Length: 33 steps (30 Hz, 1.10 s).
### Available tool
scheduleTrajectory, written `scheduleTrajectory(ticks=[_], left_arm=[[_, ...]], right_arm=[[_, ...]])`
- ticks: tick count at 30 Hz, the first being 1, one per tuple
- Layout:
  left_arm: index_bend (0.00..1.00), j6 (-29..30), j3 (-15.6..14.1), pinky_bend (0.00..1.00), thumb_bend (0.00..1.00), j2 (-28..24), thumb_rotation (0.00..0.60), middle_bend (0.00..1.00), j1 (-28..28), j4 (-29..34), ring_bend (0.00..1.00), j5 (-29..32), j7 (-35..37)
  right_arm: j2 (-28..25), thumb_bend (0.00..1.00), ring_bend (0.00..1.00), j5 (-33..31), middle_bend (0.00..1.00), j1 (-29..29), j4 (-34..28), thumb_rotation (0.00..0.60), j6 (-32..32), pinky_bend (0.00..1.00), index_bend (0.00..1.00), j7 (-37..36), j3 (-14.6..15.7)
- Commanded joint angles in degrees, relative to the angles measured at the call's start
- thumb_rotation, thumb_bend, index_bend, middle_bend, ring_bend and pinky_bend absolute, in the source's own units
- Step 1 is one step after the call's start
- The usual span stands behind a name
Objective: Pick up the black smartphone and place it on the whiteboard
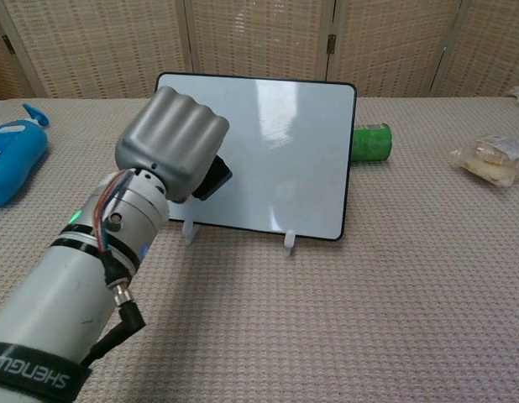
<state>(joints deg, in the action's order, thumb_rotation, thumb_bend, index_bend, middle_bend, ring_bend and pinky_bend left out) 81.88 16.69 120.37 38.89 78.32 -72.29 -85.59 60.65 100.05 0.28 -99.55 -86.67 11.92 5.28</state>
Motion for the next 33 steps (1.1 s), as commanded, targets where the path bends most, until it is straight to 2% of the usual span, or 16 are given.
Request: scheduleTrajectory(ticks=[1,17,29,33], left_arm=[[0.59,-0.9,0.5,0.91,0.26,2.4,0.600,1.00,2.0,-4.6,0.92,-0.5,2.2],[0.55,-1.9,0.1,0.91,0.26,6.0,0.600,1.00,4.4,-13.8,0.92,-1.2,6.3],[0.29,-2.3,-1.1,0.91,0.26,6.2,0.600,1.00,4.7,-15.9,0.92,-2.4,9.1],[0.25,-2.3,-1.3,0.91,0.26,6.1,0.600,1.00,4.7,-15.5,0.92,-2.6,9.0]], right_arm=[[-0.4,0.30,0.00,0.7,0.00,-0.3,0.2,0.600,-0.8,0.00,0.00,-0.8,0.2],[-1.0,0.30,0.00,1.3,0.00,-0.6,0.2,0.600,-1.2,0.00,0.00,-2.0,0.4],[-0.8,0.29,0.00,1.6,0.00,-0.9,0.3,0.600,-1.4,0.00,0.00,-1.7,0.2],[-0.8,0.29,0.00,1.5,0.00,-0.9,0.2,0.600,-1.4,0.00,0.00,-1.6,0.2]])
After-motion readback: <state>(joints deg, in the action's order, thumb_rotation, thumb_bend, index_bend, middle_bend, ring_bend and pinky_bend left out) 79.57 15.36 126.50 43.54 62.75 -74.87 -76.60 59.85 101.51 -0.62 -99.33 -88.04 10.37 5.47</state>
